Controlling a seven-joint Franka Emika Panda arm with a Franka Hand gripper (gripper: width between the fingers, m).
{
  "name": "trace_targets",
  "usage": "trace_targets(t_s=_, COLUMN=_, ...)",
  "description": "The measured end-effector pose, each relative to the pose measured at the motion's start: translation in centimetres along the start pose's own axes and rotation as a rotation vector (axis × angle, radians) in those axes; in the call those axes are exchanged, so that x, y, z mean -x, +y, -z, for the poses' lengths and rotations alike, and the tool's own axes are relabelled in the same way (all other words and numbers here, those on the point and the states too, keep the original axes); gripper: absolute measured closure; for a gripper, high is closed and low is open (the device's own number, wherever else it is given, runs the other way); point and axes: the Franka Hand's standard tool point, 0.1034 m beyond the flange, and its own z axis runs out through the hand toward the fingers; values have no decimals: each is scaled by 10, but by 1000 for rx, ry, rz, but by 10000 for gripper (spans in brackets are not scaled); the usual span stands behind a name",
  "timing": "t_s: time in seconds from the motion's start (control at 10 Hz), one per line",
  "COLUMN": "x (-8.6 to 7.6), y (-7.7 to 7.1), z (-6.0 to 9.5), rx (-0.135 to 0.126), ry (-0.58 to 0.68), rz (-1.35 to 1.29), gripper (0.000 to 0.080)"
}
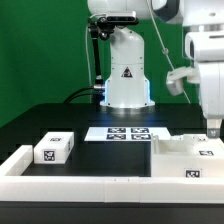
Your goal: Assemble cabinet
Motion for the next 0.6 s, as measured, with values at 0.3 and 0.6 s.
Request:
trace_targets(t_s=0.3, x=4, y=-20, z=8, rx=18, ry=-7, rz=-17, gripper=154)
trace_targets(t_s=0.6, x=5, y=-20, z=6, rx=15, ry=-6, rz=-18, gripper=151)
